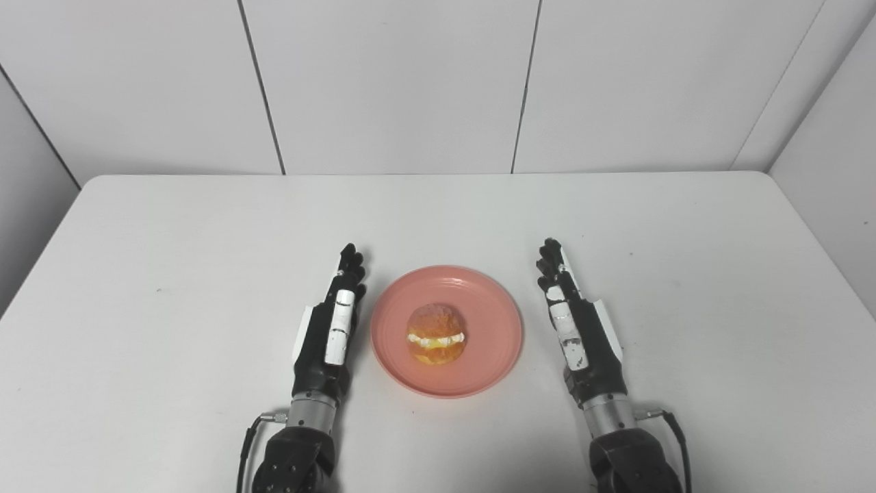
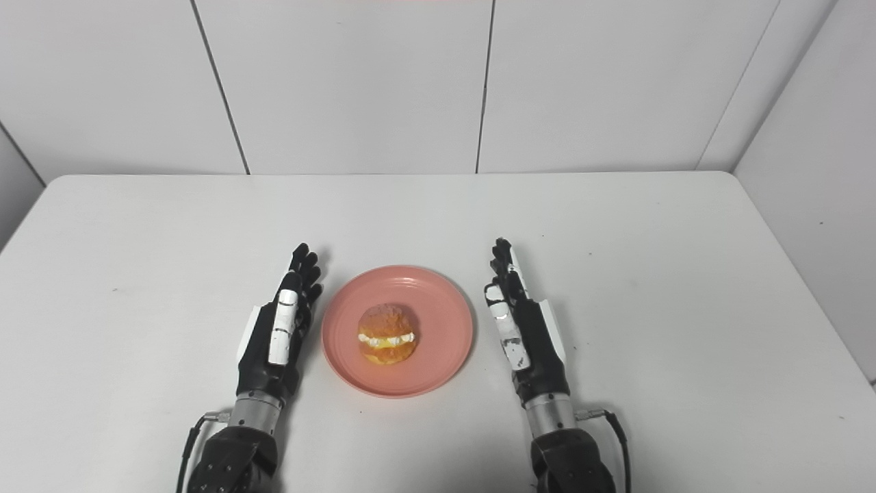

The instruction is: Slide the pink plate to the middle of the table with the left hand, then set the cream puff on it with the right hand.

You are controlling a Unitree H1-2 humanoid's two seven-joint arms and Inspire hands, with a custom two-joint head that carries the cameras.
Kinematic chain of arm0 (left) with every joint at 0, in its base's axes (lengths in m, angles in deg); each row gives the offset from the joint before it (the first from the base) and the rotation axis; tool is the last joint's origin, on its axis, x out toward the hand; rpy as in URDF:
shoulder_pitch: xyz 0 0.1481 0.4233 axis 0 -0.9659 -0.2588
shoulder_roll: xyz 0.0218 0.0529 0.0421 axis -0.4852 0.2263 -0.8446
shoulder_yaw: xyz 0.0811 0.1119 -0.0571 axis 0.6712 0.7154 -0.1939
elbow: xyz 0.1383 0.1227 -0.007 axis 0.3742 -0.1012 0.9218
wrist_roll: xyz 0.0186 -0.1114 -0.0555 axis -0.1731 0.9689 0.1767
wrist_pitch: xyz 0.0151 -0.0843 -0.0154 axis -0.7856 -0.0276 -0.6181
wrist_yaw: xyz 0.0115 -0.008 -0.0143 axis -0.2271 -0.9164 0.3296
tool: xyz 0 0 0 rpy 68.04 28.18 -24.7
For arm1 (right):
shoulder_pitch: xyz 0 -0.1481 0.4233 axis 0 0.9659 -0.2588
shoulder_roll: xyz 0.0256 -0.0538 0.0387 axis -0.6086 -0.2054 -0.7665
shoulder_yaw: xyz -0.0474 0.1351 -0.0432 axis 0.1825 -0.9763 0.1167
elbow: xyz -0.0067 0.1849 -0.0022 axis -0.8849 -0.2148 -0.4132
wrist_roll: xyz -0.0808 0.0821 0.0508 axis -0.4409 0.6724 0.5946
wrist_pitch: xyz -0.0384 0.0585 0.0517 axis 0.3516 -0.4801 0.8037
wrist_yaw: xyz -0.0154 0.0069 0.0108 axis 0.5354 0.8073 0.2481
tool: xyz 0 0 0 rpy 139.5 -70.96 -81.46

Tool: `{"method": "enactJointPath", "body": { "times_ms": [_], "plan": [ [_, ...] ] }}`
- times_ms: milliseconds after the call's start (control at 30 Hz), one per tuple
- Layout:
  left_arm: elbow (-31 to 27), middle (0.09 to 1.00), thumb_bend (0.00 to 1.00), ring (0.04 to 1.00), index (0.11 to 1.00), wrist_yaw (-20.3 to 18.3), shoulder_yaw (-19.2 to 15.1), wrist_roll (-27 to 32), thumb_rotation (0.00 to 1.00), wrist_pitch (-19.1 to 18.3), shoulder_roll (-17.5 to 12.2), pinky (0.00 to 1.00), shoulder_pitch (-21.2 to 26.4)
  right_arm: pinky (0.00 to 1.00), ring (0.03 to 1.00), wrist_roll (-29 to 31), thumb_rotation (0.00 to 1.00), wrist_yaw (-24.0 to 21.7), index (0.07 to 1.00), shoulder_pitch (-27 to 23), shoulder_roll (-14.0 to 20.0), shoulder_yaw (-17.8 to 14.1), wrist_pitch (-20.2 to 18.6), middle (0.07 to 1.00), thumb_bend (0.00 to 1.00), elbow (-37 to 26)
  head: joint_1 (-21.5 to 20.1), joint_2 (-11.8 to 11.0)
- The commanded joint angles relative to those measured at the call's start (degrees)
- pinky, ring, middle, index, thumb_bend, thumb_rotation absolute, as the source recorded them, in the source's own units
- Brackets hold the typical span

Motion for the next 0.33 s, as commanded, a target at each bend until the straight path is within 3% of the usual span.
{"method": "enactJointPath", "body": {
  "times_ms": [0,133,300],
  "plan": [
    [1.8,1.0,0.64,1.0,1.0,-0.3,0.1,0.9,1.0,0.7,0.3,1.0,-3.0,1.0,1.0,2.2,1.0,-1.0,1.0,0.0,-0.4,-0.5,-1.2,1.0,0.64,-2.2,0.0,0.0],
    [0.2,1.0,0.65,1.0,1.0,-0.2,0.4,0.6,1.0,-1.5,0.2,1.0,-3.1,1.0,1.0,4.7,1.0,-1.3,1.0,-0.1,-1.0,-1.4,-1.2,1.0,0.66,-1.8,0.0,0.2],
    [1.4,1.0,0.63,1.0,1.0,-0.5,0.3,1.1,1.0,0.8,0.2,1.0,-3.1,1.0,1.0,5.9,1.0,-1.4,1.0,-0.3,-1.3,-2.1,-1.7,1.0,0.67,-0.6,0.1,0.1]
  ]
}}
